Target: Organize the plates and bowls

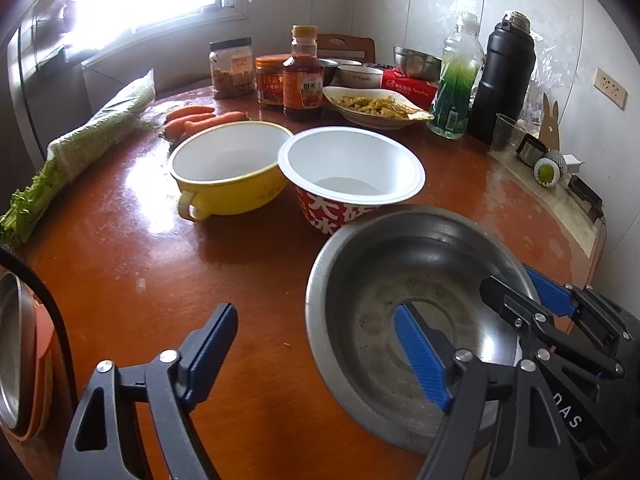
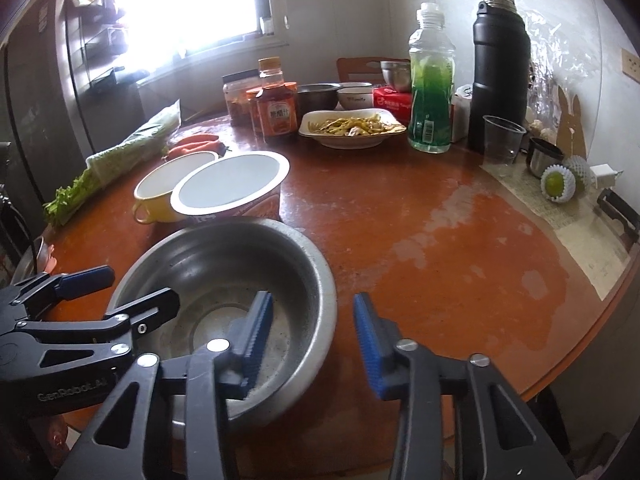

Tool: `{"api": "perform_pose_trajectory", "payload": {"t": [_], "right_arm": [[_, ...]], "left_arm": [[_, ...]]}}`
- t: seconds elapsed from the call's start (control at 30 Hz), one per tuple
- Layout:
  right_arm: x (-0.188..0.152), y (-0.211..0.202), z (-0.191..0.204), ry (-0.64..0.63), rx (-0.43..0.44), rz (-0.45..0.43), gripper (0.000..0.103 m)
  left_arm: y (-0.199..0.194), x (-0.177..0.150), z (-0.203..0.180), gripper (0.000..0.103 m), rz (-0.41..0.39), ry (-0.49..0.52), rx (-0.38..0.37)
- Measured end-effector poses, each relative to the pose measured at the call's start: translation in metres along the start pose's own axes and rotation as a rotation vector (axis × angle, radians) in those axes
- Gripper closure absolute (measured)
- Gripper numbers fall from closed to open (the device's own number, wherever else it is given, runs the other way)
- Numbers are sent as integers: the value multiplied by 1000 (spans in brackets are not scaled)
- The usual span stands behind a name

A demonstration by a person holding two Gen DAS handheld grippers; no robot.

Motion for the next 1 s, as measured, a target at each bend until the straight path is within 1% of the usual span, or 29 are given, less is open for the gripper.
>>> {"api": "perform_pose_trajectory", "payload": {"t": [0.03,0.1,0.2,0.27,0.3,0.4,0.47,0.53,0.73,1.0], "right_arm": [[-1,1,1,-7,-2,1,71],[-1,2,2,-11,5,0,74],[-2,3,2,-11,-8,-5,78],[-2,3,2,-12,-12,-5,79],[-2,2,3,-13,-12,-5,79],[-3,-1,3,-8,-16,-5,79],[-3,-2,3,-10,-25,-1,79],[-4,-5,7,-12,-20,-3,79],[-2,-15,26,-44,-5,-21,79],[1,-33,62,-102,26,-51,79]], "left_arm": [[2,0,-1,28,3,2,-6],[4,-2,-4,34,9,9,-13],[9,-4,-8,47,14,19,-30],[12,-7,-12,58,23,26,-42],[14,-8,-15,60,26,33,-48],[11,-12,-21,61,17,60,-44],[7,-14,-19,61,11,49,-60],[3,-15,-16,61,6,47,-57],[-21,-16,0,61,-35,17,-53],[-48,-26,28,61,-63,-24,-25]]}}
Point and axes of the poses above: each gripper's, at about its wrist camera, not at the fingertips, and y roughly the way its jaws point, z to its left, x to its top, the point moved 4 cm from there along y, roughly the way its jaws point, and after that the axes turned 13 degrees about -x, right-handed, at the moved point
